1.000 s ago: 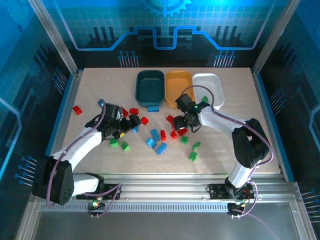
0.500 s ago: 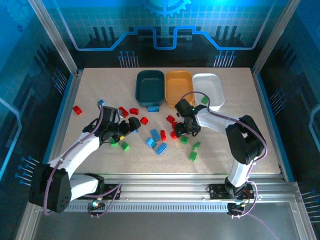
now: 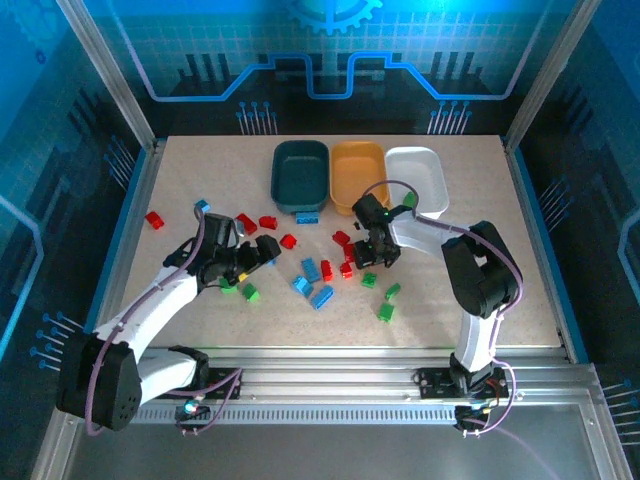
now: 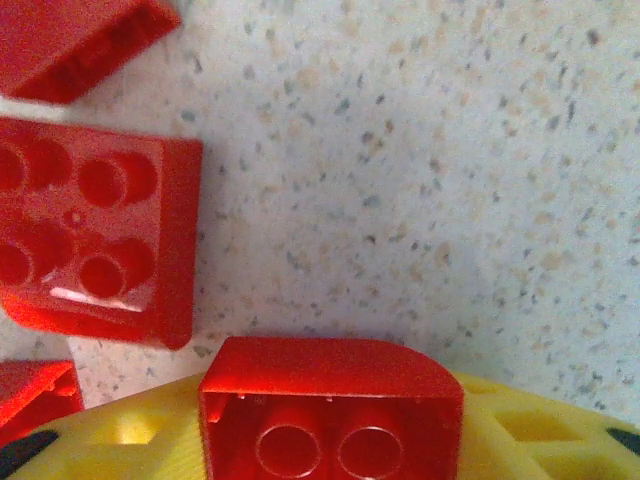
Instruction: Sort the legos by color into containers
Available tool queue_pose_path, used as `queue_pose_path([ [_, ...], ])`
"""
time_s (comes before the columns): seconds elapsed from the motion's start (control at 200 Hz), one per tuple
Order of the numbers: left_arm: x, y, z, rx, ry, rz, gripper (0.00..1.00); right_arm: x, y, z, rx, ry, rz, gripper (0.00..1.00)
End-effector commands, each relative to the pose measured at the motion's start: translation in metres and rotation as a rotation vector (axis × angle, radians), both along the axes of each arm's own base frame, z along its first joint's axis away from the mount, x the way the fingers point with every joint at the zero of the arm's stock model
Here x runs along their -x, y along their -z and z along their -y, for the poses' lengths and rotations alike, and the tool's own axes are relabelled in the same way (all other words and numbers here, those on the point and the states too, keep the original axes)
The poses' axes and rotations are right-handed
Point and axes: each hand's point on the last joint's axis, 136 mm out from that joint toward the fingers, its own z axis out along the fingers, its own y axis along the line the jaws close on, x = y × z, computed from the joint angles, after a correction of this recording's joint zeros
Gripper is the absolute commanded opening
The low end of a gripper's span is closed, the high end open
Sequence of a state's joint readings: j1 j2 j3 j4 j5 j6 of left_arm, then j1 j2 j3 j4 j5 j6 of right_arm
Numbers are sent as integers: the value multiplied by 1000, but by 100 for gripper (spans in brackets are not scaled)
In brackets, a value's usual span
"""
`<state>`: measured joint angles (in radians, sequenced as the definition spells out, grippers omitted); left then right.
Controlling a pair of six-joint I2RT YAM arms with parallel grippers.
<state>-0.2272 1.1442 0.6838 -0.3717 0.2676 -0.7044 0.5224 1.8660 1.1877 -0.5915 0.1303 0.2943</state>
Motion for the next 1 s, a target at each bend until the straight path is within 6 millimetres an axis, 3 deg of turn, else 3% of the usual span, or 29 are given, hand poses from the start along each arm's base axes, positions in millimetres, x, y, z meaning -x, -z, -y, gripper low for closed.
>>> queue_pose_path([
  [0.0,2,-9,1,-1,14,-2,99,-8,-6,1,-3,4,21,44],
  [0.13,1,-12,-1,-15,10,2,99,-9,-22,4,-13,21,65,42],
  [0.255,-1,-13,-6,-34,-9,4,99,-15,-53,5,-38,40,141,42],
  [0.415,-2,-12,-16,-62,-65,-11,99,-50,-92,-1,-78,76,245,43],
  [0.56,-5,-12,-21,-70,-88,-20,99,-100,-96,-1,-125,127,306,42],
  [0.75,-23,-23,-22,-133,-54,-26,96,-155,-96,1,-155,149,341,42],
  [0.89,-27,-15,-22,-147,-48,-53,96,-178,-82,-3,-154,137,289,43],
  [0.995,-25,-6,-21,-136,-50,-78,96,-186,-84,-7,-163,130,301,43],
])
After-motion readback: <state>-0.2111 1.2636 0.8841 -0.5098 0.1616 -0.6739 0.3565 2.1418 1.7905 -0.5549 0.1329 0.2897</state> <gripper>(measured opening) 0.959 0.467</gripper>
